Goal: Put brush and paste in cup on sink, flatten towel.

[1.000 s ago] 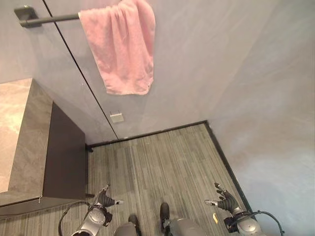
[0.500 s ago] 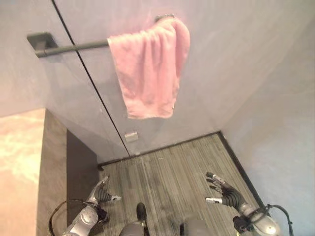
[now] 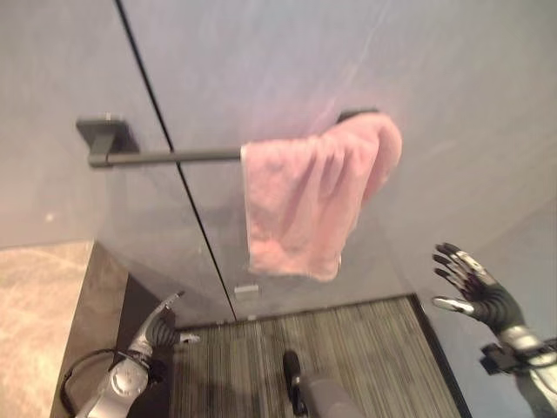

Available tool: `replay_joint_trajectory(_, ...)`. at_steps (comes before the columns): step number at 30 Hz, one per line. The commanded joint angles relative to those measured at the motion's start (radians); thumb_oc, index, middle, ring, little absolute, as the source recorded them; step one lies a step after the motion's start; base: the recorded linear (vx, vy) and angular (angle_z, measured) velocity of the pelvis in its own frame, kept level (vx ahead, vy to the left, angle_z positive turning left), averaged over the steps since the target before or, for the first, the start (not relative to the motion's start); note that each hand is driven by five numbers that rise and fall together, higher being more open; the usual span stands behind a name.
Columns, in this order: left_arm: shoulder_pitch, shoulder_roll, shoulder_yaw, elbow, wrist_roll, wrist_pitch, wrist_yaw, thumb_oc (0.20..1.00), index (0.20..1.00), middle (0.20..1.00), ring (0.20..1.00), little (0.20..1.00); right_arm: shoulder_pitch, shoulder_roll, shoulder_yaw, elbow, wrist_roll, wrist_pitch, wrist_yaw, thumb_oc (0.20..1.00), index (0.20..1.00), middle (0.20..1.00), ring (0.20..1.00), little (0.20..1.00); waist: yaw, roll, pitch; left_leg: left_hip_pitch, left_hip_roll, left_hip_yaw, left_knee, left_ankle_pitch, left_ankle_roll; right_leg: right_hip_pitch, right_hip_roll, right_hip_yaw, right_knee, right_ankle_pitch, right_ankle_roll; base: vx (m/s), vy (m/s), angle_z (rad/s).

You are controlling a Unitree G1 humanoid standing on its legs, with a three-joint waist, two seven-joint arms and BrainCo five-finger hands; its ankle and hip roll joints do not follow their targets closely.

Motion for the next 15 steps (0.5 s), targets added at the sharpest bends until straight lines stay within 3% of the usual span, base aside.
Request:
replay_joint_trajectory(1, -0.05, 0.074, 0.05, -0.073, -0.125, -0.069, -0.014, 1.0, 1.0, 1.0, 1.0, 1.0, -0.034, -0.085, -0.074, 0.026, 0.058, -0.071, -0.024, 1.0, 1.0, 1.0, 1.0, 1.0, -0.03, -0.033, 0.002, -0.165, -0.009, 0.074, 0.247, 0.18, -0.065, 0.149, -0.042, 0.035, -0.061, -0.02, 0.077, 0.16, -0.138, 0.31)
replay_joint_trajectory(3, -0.077, 0.09, 0.054, -0.124, -0.195, -0.067, -0.022, 1.0, 1.0, 1.0, 1.0, 1.0, -0.095, -0.112, -0.044, 0.099, 0.07, -0.072, -0.043, 1.0, 1.0, 1.0, 1.0, 1.0, -0.011, -0.043, 0.016, -0.228, 0.005, 0.096, 0.331, 0.203, -0.075, 0.178, -0.058, 0.025, -0.082, -0.025, 0.066, 0.21, -0.116, 0.2)
replay_joint_trajectory(4, -0.125, 0.113, 0.04, -0.148, -0.234, -0.065, -0.045, 1.0, 1.0, 1.0, 1.0, 1.0, -0.117, -0.124, -0.031, 0.135, 0.101, -0.053, -0.042, 1.0, 1.0, 1.0, 1.0, 1.0, -0.004, -0.042, 0.014, -0.246, 0.056, 0.162, 0.255, 0.19, -0.062, 0.216, -0.079, 0.006, -0.11, -0.034, 0.072, 0.2, -0.053, -0.01)
replay_joint_trajectory(5, -0.126, 0.114, 0.04, -0.148, -0.235, -0.065, -0.045, 1.0, 1.0, 1.0, 1.0, 1.0, -0.119, -0.124, -0.03, 0.137, 0.102, -0.054, -0.042, 1.0, 1.0, 1.0, 1.0, 1.0, -0.003, -0.044, 0.014, -0.244, 0.053, 0.163, 0.249, 0.194, -0.062, 0.216, -0.081, 0.008, -0.112, -0.032, 0.072, 0.31, 0.038, 0.26)
replay_joint_trajectory(6, -0.21, 0.128, -0.014, -0.139, -0.258, -0.067, -0.048, 1.0, 1.0, 1.0, 1.0, 1.0, -0.205, -0.137, 0.027, 0.21, 0.139, -0.045, -0.053, 1.0, 1.0, 1.0, 1.0, 1.0, 0.009, -0.026, -0.003, -0.242, 0.085, 0.195, 0.07, 0.199, -0.055, 0.234, -0.088, -0.004, -0.127, -0.048, 0.087, 0.17, 0.058, 0.36)
replay_joint_trajectory(7, -0.213, 0.129, -0.013, -0.136, -0.258, -0.068, -0.048, 1.0, 1.0, 1.0, 1.0, 1.0, -0.214, -0.138, 0.033, 0.216, 0.14, -0.047, -0.053, 1.0, 1.0, 1.0, 1.0, 1.0, 0.008, -0.029, 0.002, -0.23, 0.081, 0.198, 0.057, 0.205, -0.055, 0.239, -0.09, -0.003, -0.128, -0.049, 0.087, 0.27, 0.107, 0.44)
replay_joint_trajectory(8, -0.27, 0.13, -0.048, -0.118, -0.263, -0.069, -0.039, 1.0, 1.0, 1.0, 1.0, 1.0, -0.277, -0.151, 0.085, 0.249, 0.153, -0.043, -0.053, 1.0, 1.0, 1.0, 1.0, 1.0, 0.022, -0.011, -0.002, -0.249, 0.105, 0.18, -0.034, 0.277, -0.065, 0.245, -0.082, -0.005, -0.124, -0.062, 0.09, 0.16, 0.08, 0.23)
replay_joint_trajectory(9, -0.329, 0.127, -0.088, -0.097, -0.275, -0.07, -0.024, 1.0, 1.0, 1.0, 1.0, 1.0, -0.349, -0.16, 0.142, 0.277, 0.163, -0.041, -0.065, 1.0, 1.0, 1.0, 1.0, 1.0, 0.034, -0.004, 0.002, -0.267, 0.12, 0.157, -0.081, 0.316, -0.076, 0.25, -0.087, -0.006, -0.117, -0.071, 0.094, 0.23, 0.103, 0.12)
replay_joint_trajectory(11, -0.379, 0.129, -0.117, -0.086, -0.302, -0.072, -0.026, 1.0, 1.0, 1.0, 1.0, 1.0, -0.46, -0.156, 0.247, 0.325, 0.217, -0.008, -0.047, 1.0, 1.0, 1.0, 1.0, 1.0, 0.054, 0.014, -0.006, -0.236, 0.114, 0.094, -0.101, 0.308, -0.078, 0.261, -0.083, 0.008, -0.123, -0.089, 0.095, 0.16, 0.056, 0.04)
replay_joint_trajectory(12, -0.379, 0.129, -0.116, -0.085, -0.302, -0.072, -0.026, 1.0, 1.0, 1.0, 1.0, 1.0, -0.465, -0.156, 0.251, 0.327, 0.217, -0.009, -0.046, 1.0, 1.0, 1.0, 1.0, 1.0, 0.052, 0.013, -0.004, -0.234, 0.114, 0.094, -0.102, 0.309, -0.078, 0.263, -0.083, 0.008, -0.123, -0.089, 0.095, 0.16, 0.081, -0.23)
replay_joint_trajectory(13, -0.434, 0.124, -0.156, -0.062, -0.328, -0.076, -0.03, 1.0, 1.0, 1.0, 1.0, 1.0, -0.574, -0.141, 0.338, 0.386, 0.271, 0.006, -0.048, 1.0, 1.0, 1.0, 1.0, 1.0, 0.059, 0.032, -0.014, -0.212, 0.11, 0.105, -0.134, 0.314, -0.083, 0.265, -0.086, 0.005, -0.136, -0.086, 0.095, 0.17, 0.088, -0.41)
replay_joint_trajectory(15, -0.489, 0.124, -0.2, -0.029, -0.353, -0.075, -0.035, 1.0, 1.0, 1.0, 1.0, 1.0, -0.683, -0.122, 0.433, 0.437, 0.306, 0.02, -0.042, 1.0, 1.0, 1.0, 1.0, 1.0, 0.071, 0.035, -0.023, -0.194, 0.098, 0.097, -0.139, 0.3, -0.082, 0.272, -0.092, 0.012, -0.152, -0.079, 0.094, 0.19, 0.093, -0.29)
